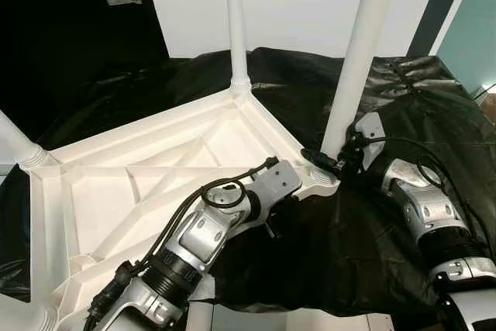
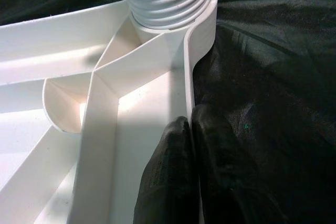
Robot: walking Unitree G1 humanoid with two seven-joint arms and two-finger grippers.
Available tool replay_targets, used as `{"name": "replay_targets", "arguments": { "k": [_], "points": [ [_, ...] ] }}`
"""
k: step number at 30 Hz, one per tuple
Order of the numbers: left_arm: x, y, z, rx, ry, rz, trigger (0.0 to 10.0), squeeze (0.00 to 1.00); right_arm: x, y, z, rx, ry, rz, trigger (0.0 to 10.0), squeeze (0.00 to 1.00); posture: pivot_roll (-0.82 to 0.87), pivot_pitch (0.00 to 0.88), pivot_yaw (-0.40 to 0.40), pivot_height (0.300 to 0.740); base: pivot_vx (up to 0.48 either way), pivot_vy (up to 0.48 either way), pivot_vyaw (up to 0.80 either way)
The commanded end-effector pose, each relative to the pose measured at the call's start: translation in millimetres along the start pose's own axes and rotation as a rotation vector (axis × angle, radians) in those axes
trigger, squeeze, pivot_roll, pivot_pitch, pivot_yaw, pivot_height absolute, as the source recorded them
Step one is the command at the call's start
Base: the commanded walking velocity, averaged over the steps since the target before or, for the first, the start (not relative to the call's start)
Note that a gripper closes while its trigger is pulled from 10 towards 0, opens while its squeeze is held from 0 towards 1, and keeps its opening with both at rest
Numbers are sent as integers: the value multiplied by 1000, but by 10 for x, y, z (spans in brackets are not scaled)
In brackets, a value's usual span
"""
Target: Building children table
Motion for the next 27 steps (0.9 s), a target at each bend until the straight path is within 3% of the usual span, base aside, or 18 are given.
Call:
{"name": "replay_targets", "arguments": {
  "k": [1,7,8,10,14,15,17,22,24,27],
  "points": [
    [17,-23,52,37,15,-1,10000,0,-181,-29,12,-60,35,69,10000,0,-50,0,6,740,0,0,0],
    [15,-39,69,48,7,0,10000,0,-264,-51,24,-333,104,79,10000,0,-47,0,2,740,0,0,0],
    [15,-39,69,48,7,0,10000,0,-264,-51,24,-333,104,79,10000,0,-47,0,2,740,0,0,0],
    [11,-44,71,51,3,1,10000,0,-362,-71,26,-490,139,126,10000,0,-47,0,2,740,0,0,0],
    [10,-53,66,52,0,1,10000,0,-443,-106,144,-691,161,146,10000,0,-45,0,3,740,0,0,0],
    [10,-53,66,52,0,1,10000,0,-443,-106,144,-691,161,146,10000,0,-45,0,3,740,0,0,0],
    [5,-60,64,52,-1,2,10000,0,-485,-128,263,-848,217,152,10000,0,-46,0,6,740,0,0,0],
    [4,-61,62,51,-1,3,10000,0,-502,-98,365,-897,264,159,10000,0,-44,0,6,740,0,0,0],
    [10,-59,58,48,0,2,10000,0,-475,33,527,-812,308,154,10000,0,-56,0,14,740,0,0,0],
    [21,-47,48,42,2,0,10000,0,-428,57,568,-784,300,139,10000,0,-59,0,12,740,0,0,0]
  ]
}}
Point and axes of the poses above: a point about 5 cm out from each wrist's last joint towards the gripper, its own y axis pointing out of the wrist towards the gripper, its own x axis along the axis of the wrist's last joint, z = x × y, the point moved 2 cm from there along y, pointing out of the wrist towards the gripper, and after that the axes turned 1 degree about y, right-handed, at the moved point
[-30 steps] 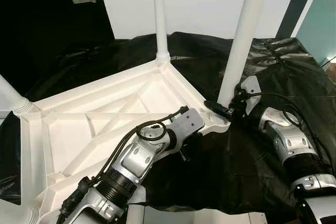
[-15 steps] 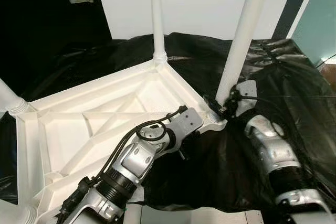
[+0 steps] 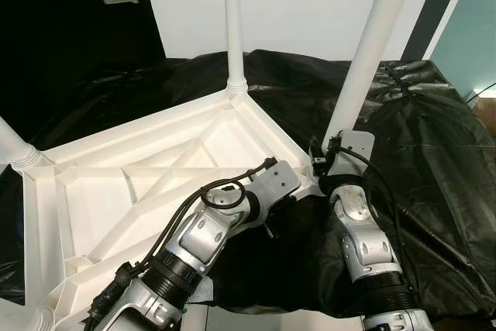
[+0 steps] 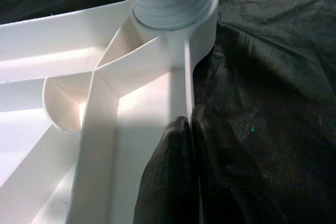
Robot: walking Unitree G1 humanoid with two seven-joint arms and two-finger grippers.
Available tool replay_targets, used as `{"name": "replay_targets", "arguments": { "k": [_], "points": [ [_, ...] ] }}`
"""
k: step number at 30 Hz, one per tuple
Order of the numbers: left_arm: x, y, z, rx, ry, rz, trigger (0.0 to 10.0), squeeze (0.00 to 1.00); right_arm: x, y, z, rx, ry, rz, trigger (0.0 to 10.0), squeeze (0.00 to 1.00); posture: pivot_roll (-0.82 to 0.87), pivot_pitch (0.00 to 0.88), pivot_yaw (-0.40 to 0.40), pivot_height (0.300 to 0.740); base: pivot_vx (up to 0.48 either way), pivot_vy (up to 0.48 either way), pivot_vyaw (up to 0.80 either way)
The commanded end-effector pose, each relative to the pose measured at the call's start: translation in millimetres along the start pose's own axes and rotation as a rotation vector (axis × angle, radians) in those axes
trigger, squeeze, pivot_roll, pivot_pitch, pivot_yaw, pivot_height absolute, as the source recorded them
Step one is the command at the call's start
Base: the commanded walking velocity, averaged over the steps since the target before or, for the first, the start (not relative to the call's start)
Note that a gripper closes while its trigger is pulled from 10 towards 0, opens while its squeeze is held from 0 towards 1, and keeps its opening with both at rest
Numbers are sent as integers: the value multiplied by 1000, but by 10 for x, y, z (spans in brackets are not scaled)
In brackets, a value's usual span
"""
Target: Building children table
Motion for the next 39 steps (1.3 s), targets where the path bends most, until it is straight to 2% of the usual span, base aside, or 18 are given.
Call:
{"name": "replay_targets", "arguments": {
  "k": [1,7,8,9,10,11,12,16,19,23,24,25,26,27,30,32,39],
  "points": [
    [52,-39,37,23,12,-17,10000,0,-350,-107,-24,-19,15,164,10000,0,-59,0,11,740,0,0,0],
    [63,-34,48,28,10,-20,10000,0,-295,-106,-112,-71,-5,142,10000,0,-64,0,11,740,0,0,0],
    [61,-34,44,28,9,-21,10000,0,-284,-107,-135,-69,-10,137,10000,722,-64,0,11,740,0,0,0],
    [61,-34,44,28,9,-21,10000,0,-284,-107,-135,-69,-10,137,10000,722,-64,0,11,740,0,0,0],
    [57,-33,38,27,9,-20,10000,0,-277,-110,-155,-67,-14,134,10000,867,-65,0,11,740,0,0,0],
    [52,-33,34,26,9,-19,10000,0,-270,-112,-167,-52,-18,129,10000,867,-65,0,10,740,0,0,0],
    [47,-33,30,24,10,-18,10000,0,-253,-116,-195,-38,-26,117,10000,1000,-63,0,10,740,0,0,0],
    [40,-38,33,24,12,-16,10000,0,-207,-133,-269,10,-35,90,10000,1000,-61,0,10,740,0,0,0],
    [36,-44,40,25,13,-14,10000,0,-135,-151,-360,109,-53,48,10000,1000,-61,0,9,740,0,0,0],
    [33,-39,31,22,13,-14,10000,0,-72,-157,-447,231,-27,26,10000,1000,-65,0,9,740,0,0,0],
    [35,-37,28,21,14,-15,10000,0,-42,-157,-466,284,-33,19,10000,0,-66,0,9,740,0,0,0],
    [34,-35,27,20,14,-15,10000,0,-2,-145,-486,334,-41,9,10000,0,-68,0,8,740,0,0,0],
    [34,-35,27,20,14,-15,10000,0,-2,-145,-486,334,-41,9,10000,0,-68,0,8,740,0,0,0],
    [36,-29,30,19,17,-15,10000,0,75,-100,-523,420,-76,-3,10000,0,-66,0,7,740,0,0,0],
    [37,-26,32,18,17,-16,10000,0,108,-74,-522,465,-90,-5,10000,0,-70,0,10,740,0,0,0],
    [40,-16,30,16,20,-17,10000,0,152,-49,-468,582,-126,-2,10000,0,-74,0,12,740,0,0,0],
    [58,5,18,11,25,-21,10000,0,215,17,-395,728,-190,2,10000,0,-73,0,12,740,0,0,0]
  ]
}}
Point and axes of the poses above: a point about 5 cm out from each wrist's last joint towards the gripper, its own y axis pointing out of the wrist towards the gripper, its own x axis along the axis of the wrist's last joint, z = x × y, the point moved 2 cm from there along y, pointing out of the wrist towards the gripper, and after that the axes turned 1 degree about y, right-handed, at the moved point
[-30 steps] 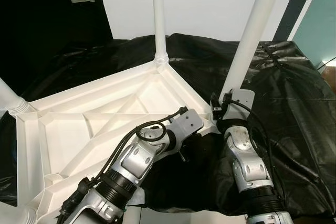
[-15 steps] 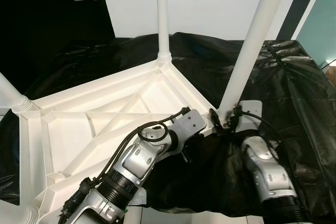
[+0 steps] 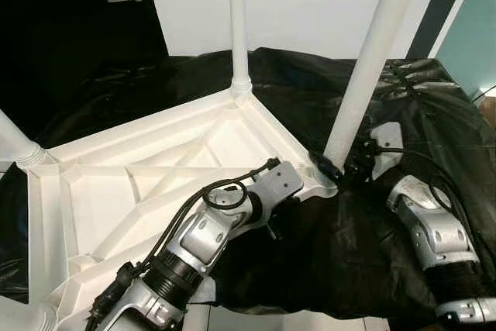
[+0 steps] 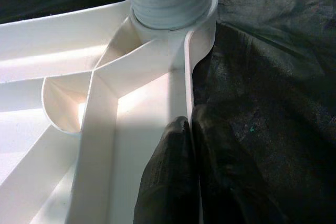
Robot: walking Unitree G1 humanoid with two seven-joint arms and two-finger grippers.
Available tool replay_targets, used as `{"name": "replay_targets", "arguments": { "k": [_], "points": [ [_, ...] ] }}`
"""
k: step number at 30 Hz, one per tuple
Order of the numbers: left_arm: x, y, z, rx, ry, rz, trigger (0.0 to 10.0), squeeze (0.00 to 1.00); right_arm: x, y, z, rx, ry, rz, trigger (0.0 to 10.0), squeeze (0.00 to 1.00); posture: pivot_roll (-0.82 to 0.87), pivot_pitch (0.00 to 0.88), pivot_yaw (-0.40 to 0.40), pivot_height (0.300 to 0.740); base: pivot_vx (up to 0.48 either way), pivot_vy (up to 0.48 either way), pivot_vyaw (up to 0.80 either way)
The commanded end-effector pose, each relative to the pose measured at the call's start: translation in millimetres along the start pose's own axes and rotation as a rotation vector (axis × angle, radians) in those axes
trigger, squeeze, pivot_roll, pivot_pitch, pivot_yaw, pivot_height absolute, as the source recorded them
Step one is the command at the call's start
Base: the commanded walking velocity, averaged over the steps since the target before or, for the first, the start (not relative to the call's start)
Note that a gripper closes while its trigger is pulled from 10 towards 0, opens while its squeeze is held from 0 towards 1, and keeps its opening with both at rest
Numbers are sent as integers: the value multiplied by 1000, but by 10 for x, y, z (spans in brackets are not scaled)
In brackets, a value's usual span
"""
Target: Building children table
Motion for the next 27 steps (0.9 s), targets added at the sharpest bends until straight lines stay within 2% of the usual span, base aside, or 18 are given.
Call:
{"name": "replay_targets", "arguments": {
  "k": [1,2,3,5,6,15,16,17,21,25,27],
  "points": [
    [25,-9,57,27,21,-6,10000,0,9,26,18,43,-9,-3,10000,0,-73,0,12,740,0,0,0],
    [25,-9,57,27,21,-6,10000,0,9,26,18,43,-9,-3,10000,0,-73,0,12,740,0,0,0],
    [31,-6,57,27,24,-8,10000,0,-30,44,1,67,-26,26,3098,0,-66,0,7,740,0,0,0],
    [31,-6,57,27,24,-8,10000,0,-30,44,1,67,-26,26,3098,0,-66,0,7,740,0,0,0],
    [34,-4,60,29,24,-9,10000,0,-70,47,-5,88,-36,48,0,0,-64,0,3,740,0,0,0],
    [34,0,49,33,19,-11,10000,0,-164,3,-79,79,-18,82,0,0,-66,0,4,740,0,0,0],
    [34,0,50,33,20,-11,10000,0,-175,-1,-80,70,-19,86,2314,0,-68,0,5,740,0,0,0],
    [39,0,61,37,20,-11,10000,0,-183,0,-81,46,-10,86,10000,0,-70,0,5,740,0,0,0],
    [38,0,91,51,33,-3,10000,0,-211,14,-89,-32,-17,99,10000,0,-68,0,1,740,0,0,0],
    [40,-7,94,52,31,-4,10000,0,-205,31,-35,-70,1,89,10000,0,-66,0,2,740,0,0,0],
    [33,-19,90,51,26,-4,10000,0,-207,60,41,-152,29,79,10000,0,-65,0,4,740,0,0,0]
  ]
}}
Point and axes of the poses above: a point about 5 cm out from each wrist's last joint towards the gripper, its own y axis pointing out of the wrist towards the gripper, its own x axis along the axis of the wrist's last joint, z = x × y, the point moved 2 cm from there along y, pointing out of the wrist towards the gripper, and after that the axes turned 1 degree about y, right-handed, at the moved point
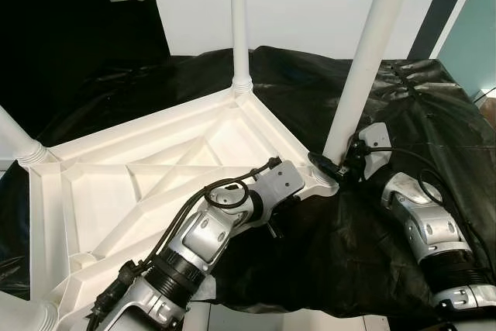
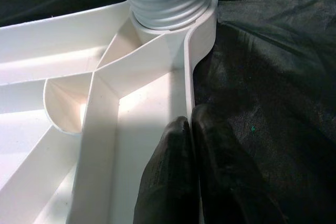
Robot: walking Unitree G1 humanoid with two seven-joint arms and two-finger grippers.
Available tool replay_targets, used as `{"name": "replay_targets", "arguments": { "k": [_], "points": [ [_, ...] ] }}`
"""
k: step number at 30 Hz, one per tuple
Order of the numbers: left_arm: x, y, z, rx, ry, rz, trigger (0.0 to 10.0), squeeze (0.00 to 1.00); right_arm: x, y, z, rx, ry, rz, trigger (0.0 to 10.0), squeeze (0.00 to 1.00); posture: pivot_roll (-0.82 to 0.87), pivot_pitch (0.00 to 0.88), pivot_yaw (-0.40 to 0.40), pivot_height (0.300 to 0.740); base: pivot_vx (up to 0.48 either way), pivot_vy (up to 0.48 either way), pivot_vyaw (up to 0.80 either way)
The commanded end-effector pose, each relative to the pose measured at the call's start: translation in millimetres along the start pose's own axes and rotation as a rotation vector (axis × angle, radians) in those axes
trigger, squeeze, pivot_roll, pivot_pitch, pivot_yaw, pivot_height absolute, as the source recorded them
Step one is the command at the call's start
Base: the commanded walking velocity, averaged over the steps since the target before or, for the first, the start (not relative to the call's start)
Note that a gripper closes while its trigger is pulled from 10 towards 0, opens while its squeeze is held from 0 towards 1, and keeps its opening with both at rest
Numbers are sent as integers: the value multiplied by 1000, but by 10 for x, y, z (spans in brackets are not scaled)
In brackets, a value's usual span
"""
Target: Building children table
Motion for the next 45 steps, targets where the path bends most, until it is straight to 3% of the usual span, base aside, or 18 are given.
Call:
{"name": "replay_targets", "arguments": {
  "k": [1,3,4,8,9,11,16,27,28,34,44,45],
  "points": [
    [33,-31,68,41,8,-11,10000,0,-96,-11,16,-69,14,43,10000,0,-65,0,4,740,0,0,0],
    [18,-46,60,39,7,-8,10000,0,-123,11,88,-198,50,56,10000,0,-67,0,8,740,0,0,0],
    [18,-46,60,39,7,-8,10000,0,-123,11,88,-198,50,56,10000,0,-67,0,8,740,0,0,0],
    [21,-46,51,34,5,-8,10000,0,-162,24,197,-497,171,55,10000,0,-68,0,11,740,0,0,0],
    [21,-46,51,34,5,-8,10000,0,-162,24,197,-497,171,55,10000,0,-68,0,11,740,0,0,0],
    [31,-41,44,33,4,-11,10000,0,-204,18,283,-624,219,68,10000,0,-63,0,10,740,0,0,0],
    [36,-40,37,31,4,-12,10000,0,-123,103,511,-556,249,25,10000,0,-65,0,14,740,0,0,0],
    [33,-44,48,33,6,-10,10000,0,9,67,499,-551,189,-29,10000,0,-64,0,7,740,0,0,0],
    [38,-43,49,35,6,-10,10000,0,31,61,482,-560,183,-37,10000,1000,-63,0,5,740,0,0,0],
    [18,-53,83,48,1,-5,10000,0,124,-57,403,-457,208,-145,10000,1000,-61,0,5,740,0,0,0],
    [42,-31,51,36,7,-13,10000,0,59,-261,206,-239,181,-157,10000,1000,-72,0,5,740,0,0,0],
    [41,-28,51,35,8,-13,10000,0,48,-277,159,-205,164,-146,10000,0,-72,0,6,740,0,0,0]
  ]
}}
Point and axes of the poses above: a point about 5 cm out from each wrist's last joint towards the gripper, its own y axis pointing out of the wrist towards the gripper, its own x axis along the axis of the wrist's last joint, z = x × y, the point moved 2 cm from there along y, pointing out of the wrist towards the gripper, and after that the axes turned 1 degree about y, right-handed, at the moved point
